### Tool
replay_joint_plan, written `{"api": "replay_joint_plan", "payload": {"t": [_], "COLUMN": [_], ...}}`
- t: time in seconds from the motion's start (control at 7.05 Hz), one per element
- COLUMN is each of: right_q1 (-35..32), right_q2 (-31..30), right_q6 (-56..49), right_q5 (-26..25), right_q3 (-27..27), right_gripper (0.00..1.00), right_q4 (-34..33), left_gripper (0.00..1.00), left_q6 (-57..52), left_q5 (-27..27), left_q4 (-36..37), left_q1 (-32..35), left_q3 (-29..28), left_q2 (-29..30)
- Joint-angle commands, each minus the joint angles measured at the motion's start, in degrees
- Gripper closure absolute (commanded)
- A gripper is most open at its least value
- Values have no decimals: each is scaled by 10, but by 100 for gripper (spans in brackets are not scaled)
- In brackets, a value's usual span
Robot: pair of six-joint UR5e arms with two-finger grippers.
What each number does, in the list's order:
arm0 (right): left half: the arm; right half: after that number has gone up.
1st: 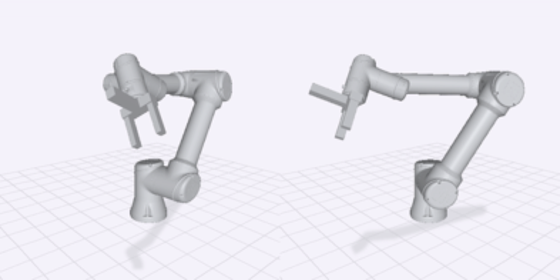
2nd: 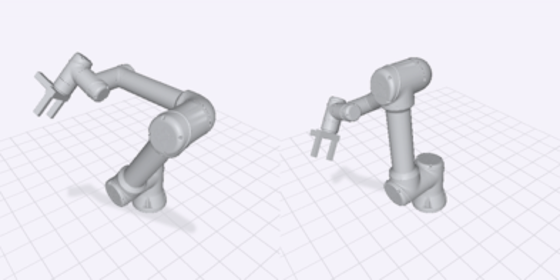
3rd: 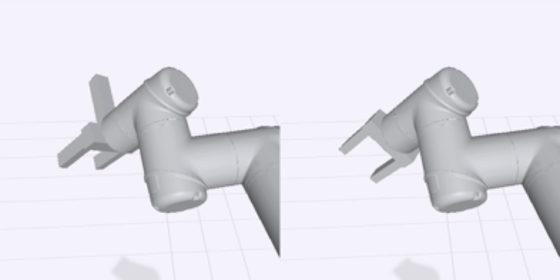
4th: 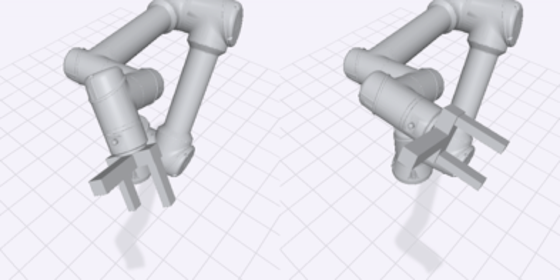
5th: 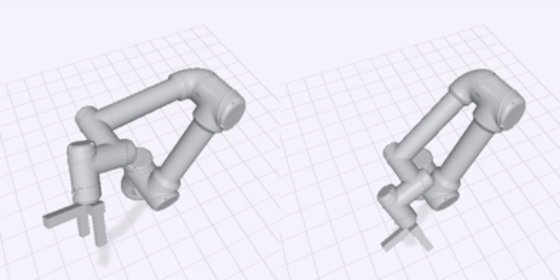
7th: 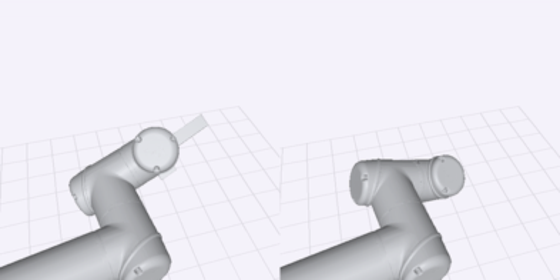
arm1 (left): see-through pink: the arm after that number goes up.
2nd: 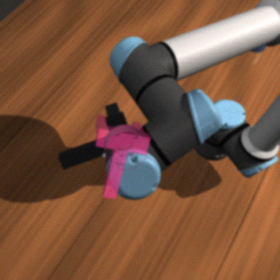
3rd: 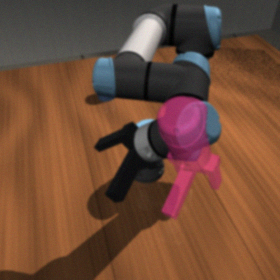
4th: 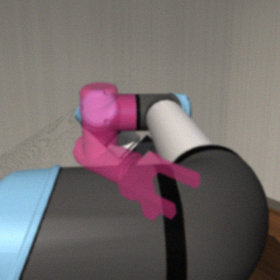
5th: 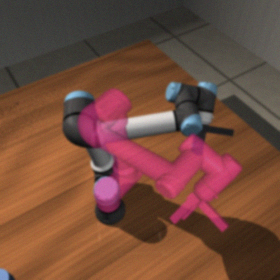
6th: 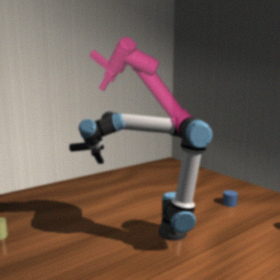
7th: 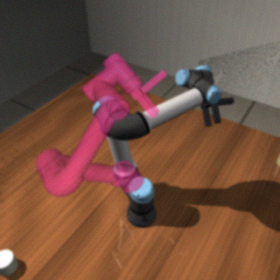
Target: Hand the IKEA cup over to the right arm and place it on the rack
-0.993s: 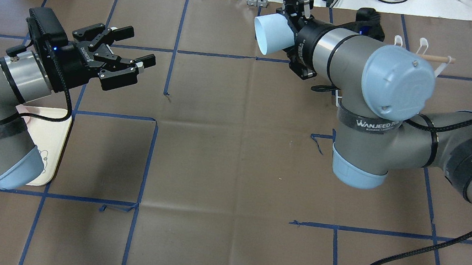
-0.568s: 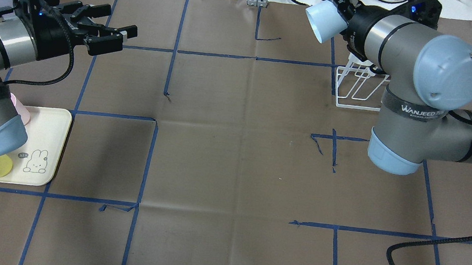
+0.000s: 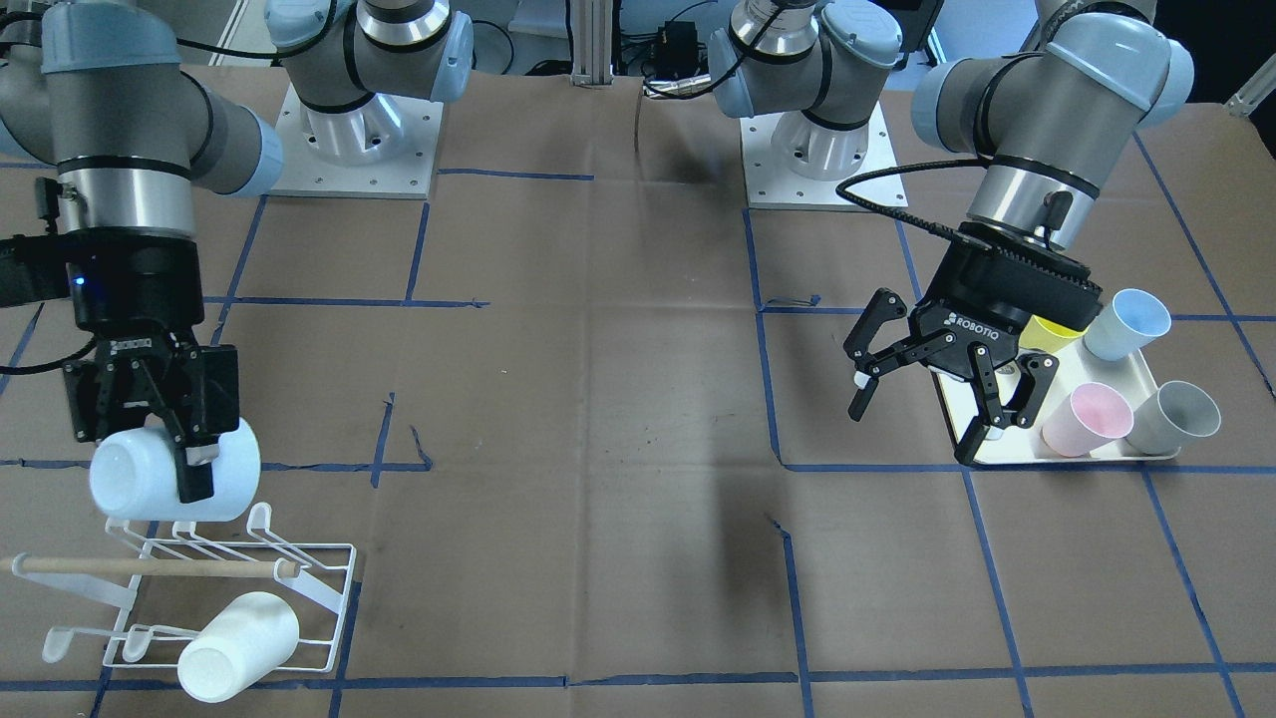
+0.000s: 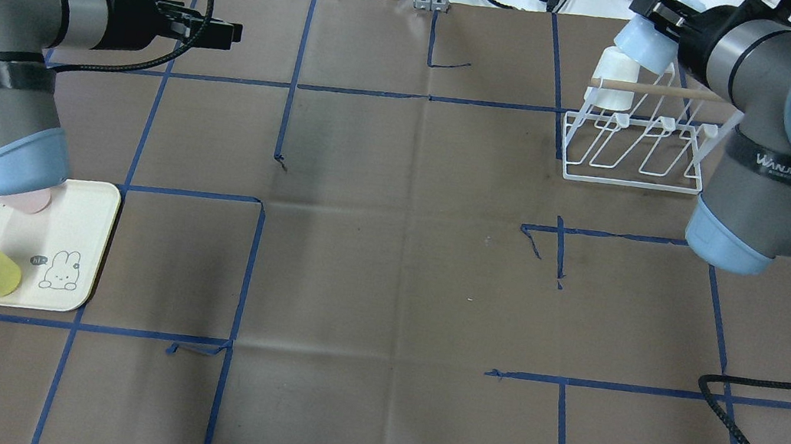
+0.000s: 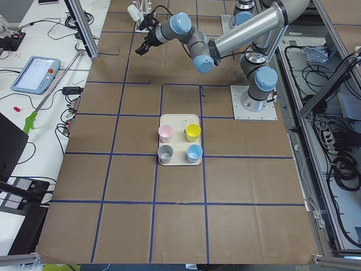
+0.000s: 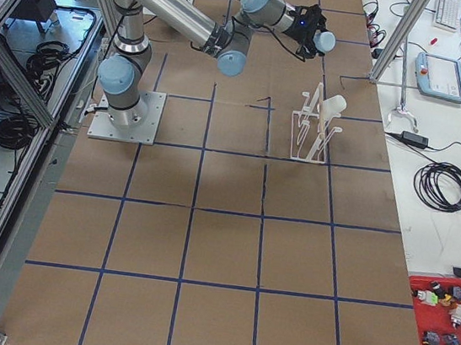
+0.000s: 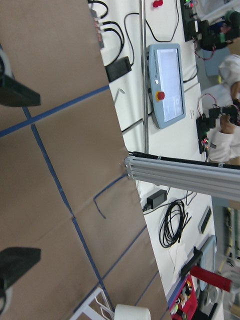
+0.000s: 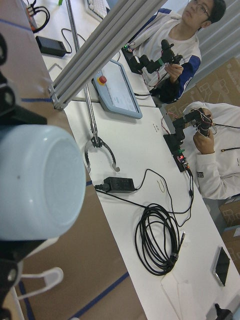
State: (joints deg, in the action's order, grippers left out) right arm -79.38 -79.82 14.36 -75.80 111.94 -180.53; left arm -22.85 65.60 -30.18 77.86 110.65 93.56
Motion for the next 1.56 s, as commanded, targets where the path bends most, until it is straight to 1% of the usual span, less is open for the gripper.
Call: {"api": "replay_joint_plan", "payload": {"t": [0.0,0.14,0.28,0.43,0.57,0.71,0.85,0.99,1.14,1.42], "right_q1": [38,53,82,106,112,112,110,108,104,91], "right_q2": [52,82,102,125,162,191,200,204,208,213], "right_q6": [-138,-178,-207,-233,-247,-248,-247,-245,-240,-238], "right_q5": [-4,-4,-3,-2,-3,-4,-5,-6,-6,-7], "right_q3": [-49,-58,-64,-86,-116,-124,-118,-115,-113,-90], "right_gripper": [86,89,89,89,89,89,89,89,89,89], "right_q4": [-4,-49,-73,-74,-85,-124,-149,-154,-180,-209], "left_gripper": [1,1,1,1,1,1,1,1,1,1], "left_q6": [32,33,40,66,89,101,101,102,109,155], "left_q5": [100,147,220,273,277,273,269,229,226,225], "left_q4": [-161,-200,-261,-360,-422,-495,-535,-551,-552,-551], "left_q1": [19,29,54,78,89,90,85,77,72,74], "left_q3": [-59,-67,-80,-107,-132,-153,-163,-163,-163,-163], "left_q2": [1,1,0,-1,-14,-27,-42,-50,-51,-50]}}
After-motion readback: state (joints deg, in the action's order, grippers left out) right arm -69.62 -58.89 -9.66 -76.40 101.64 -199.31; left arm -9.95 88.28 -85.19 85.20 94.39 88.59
